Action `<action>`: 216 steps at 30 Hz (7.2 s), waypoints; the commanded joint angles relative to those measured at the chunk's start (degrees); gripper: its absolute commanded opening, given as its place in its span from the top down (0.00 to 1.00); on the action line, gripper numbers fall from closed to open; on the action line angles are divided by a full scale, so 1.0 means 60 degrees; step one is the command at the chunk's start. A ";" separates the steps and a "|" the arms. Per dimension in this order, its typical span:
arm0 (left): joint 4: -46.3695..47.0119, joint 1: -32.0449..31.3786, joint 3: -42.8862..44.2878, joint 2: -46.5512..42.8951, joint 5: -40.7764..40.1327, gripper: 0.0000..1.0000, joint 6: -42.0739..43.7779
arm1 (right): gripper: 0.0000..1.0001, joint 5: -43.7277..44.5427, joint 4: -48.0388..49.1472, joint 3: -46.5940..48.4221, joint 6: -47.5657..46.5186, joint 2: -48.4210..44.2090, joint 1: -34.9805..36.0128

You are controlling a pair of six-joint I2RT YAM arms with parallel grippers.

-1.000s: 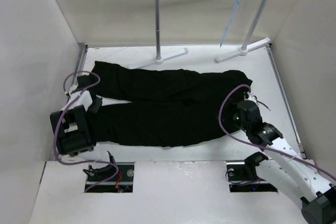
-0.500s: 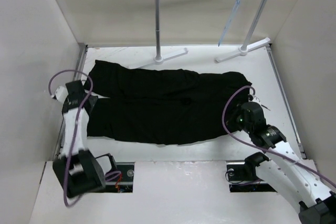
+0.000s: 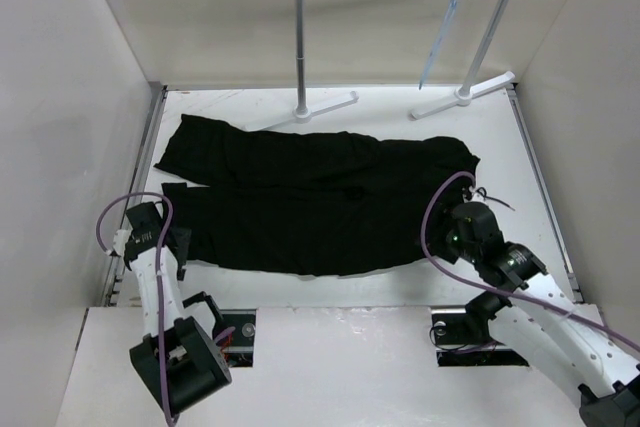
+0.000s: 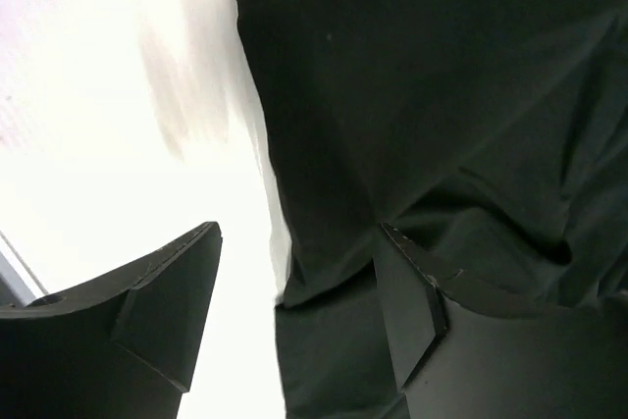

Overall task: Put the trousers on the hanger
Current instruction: Flatten out the trousers at the center of the board, then fold the trousers at the center of the board.

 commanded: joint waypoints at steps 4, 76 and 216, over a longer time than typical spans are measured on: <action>0.1865 0.0312 -0.0714 0.0949 0.0019 0.55 -0.0231 | 0.24 -0.0160 -0.0395 0.0229 0.0219 -0.0165 -0.0762; 0.1487 -0.2807 1.8108 1.4632 -0.1155 0.48 0.1791 | 0.58 0.0923 0.1143 1.1638 -0.0132 1.3428 -0.5334; 0.4111 -0.8681 0.5805 0.7220 -0.0201 0.67 0.0736 | 0.13 0.1408 0.0334 0.0728 -0.0234 0.2015 -0.8775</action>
